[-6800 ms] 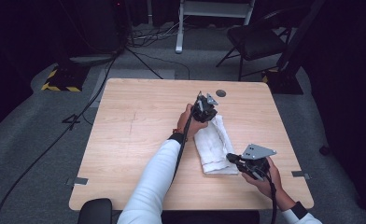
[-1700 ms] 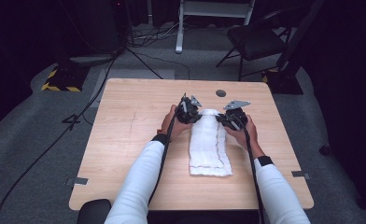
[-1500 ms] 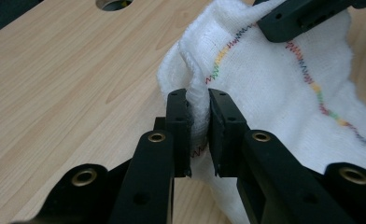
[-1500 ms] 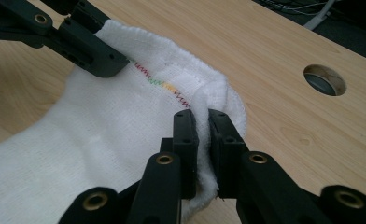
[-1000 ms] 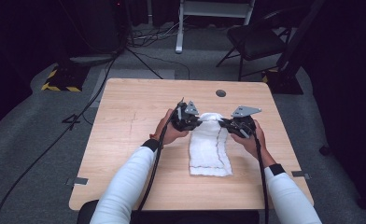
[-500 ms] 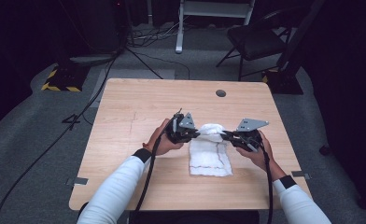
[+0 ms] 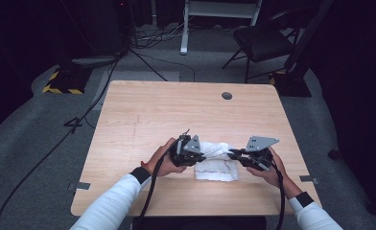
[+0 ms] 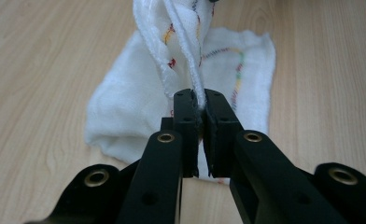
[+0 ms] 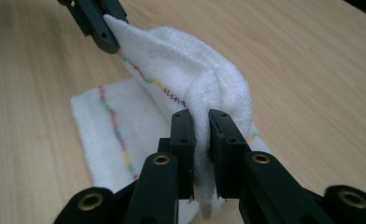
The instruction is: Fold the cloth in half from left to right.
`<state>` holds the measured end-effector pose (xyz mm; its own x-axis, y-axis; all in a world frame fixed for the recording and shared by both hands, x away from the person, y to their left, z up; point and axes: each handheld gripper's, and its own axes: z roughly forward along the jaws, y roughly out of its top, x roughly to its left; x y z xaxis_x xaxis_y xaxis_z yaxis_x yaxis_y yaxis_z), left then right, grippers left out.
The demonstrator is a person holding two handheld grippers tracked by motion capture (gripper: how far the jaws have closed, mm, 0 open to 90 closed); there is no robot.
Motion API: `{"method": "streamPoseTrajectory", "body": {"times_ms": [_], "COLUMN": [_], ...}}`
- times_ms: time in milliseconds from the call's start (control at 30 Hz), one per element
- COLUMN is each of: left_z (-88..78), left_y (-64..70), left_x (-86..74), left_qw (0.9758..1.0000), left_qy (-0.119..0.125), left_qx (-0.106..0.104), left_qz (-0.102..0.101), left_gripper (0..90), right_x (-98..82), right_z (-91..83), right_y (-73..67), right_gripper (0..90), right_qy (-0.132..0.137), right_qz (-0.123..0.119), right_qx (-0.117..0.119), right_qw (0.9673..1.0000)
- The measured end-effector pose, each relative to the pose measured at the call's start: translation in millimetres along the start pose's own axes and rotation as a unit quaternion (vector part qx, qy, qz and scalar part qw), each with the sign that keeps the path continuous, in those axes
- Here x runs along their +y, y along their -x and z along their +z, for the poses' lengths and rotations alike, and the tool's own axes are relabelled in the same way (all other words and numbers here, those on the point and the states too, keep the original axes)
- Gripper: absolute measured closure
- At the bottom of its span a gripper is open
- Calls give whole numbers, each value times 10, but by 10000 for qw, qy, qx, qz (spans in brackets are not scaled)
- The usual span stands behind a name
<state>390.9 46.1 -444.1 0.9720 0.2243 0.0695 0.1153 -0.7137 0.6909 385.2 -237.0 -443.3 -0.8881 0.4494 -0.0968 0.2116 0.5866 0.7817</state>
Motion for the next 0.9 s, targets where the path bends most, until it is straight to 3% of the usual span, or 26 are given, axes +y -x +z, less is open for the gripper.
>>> {"method": "streamPoseTrajectory", "body": {"times_ms": [200, 267, 467, 600, 733, 900], "left_z": [102, 137, 181, 169, 123, 33], "left_y": [125, 154, 253, 312, 340, 339], "left_x": [-125, -147, -172, -205, -232, -264], "left_qw": [9997, 9994, 9989, 9989, 9989, 9993], "left_qy": [-199, -269, -430, -452, -456, -270], "left_qx": [-166, -221, -195, -132, 6, 128], "left_qz": [-4, 3, 46, 24, -61, -240], "left_gripper": [846, 844, 798, 745, 685, 598], "right_x": [-171, -231, -392, -431, -423, -348], "right_z": [-11, 2, -24, -101, -202, -220], "right_y": [-156, -200, -225, -227, -191, -107], "right_gripper": [790, 772, 727, 663, 572, 497], "right_qy": [-167, -329, -501, -404, -269, -140], "right_qz": [-34, -98, 66, 162, 281, 449], "right_qx": [209, 178, 110, 36, -187, -487], "right_qw": [9996, 9993, 9987, 9990, 9991, 9977]}}
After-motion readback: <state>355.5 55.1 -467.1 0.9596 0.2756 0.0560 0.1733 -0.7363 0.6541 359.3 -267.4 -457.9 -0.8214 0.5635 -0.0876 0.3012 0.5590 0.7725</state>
